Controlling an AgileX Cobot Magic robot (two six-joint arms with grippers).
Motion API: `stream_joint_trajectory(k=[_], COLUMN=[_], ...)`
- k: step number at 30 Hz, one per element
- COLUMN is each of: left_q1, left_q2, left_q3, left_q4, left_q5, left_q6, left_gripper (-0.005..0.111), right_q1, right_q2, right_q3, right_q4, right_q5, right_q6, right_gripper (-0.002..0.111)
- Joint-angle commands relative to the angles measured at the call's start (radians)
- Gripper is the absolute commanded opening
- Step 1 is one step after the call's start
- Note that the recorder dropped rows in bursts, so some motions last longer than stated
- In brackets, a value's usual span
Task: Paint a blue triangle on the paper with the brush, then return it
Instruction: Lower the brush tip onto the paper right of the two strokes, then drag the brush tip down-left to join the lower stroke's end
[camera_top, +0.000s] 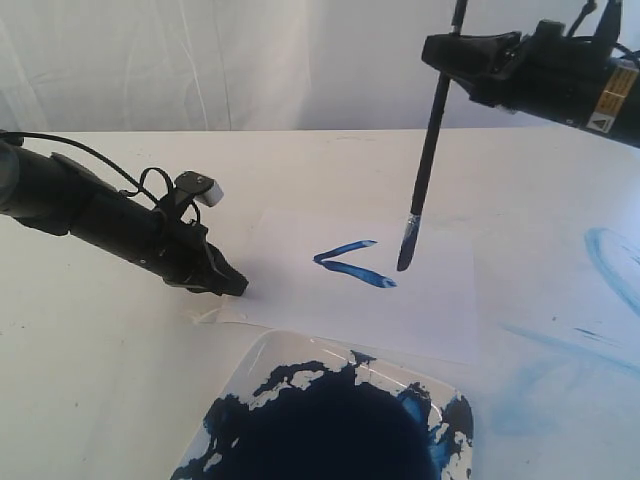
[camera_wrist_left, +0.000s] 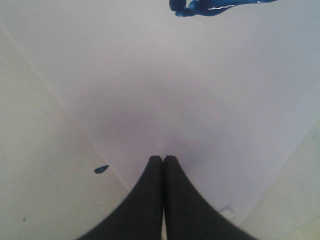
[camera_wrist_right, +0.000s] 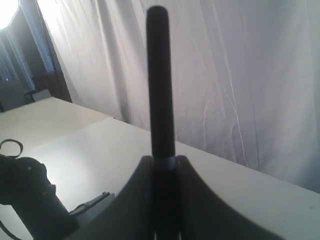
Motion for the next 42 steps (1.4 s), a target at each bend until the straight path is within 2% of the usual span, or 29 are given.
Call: stream_joint_trajectory(k=[1, 10, 29, 35, 42], left_q1=[-0.003, -0.003, -0.003, -0.003, -0.003], left_q2=[-0.006, -0.006, -0.006, -0.006, -0.006], left_q3=[0.008, 0.008, 0.008, 0.008, 0.008], left_q4=[-0.001, -0.001, -0.001, -0.001, -0.001], left_q5=[0.001, 0.001, -0.006, 0.001, 0.001], left_q6=[0.002, 0.002, 0.002, 0.002, 0.002], left_gripper=[0.0, 0.0, 0.0, 0.0, 0.0], right_q1=[0.047, 0.076, 0.091, 0.117, 0.117], right_q2=[-0.001, -0.001, 0.005, 0.057, 0.098], right_q3=[-0.004, -0.004, -0.002, -0.002, -0.002], right_q4=[0.037, 0.124, 0.121, 0.171, 0.233], right_q5=[0.075, 0.249, 0.256, 0.232, 0.191], right_q6=[-0.074, -0.072, -0.066, -0.182, -0.186], right_gripper=[0.0, 0.0, 0.0, 0.0, 0.0])
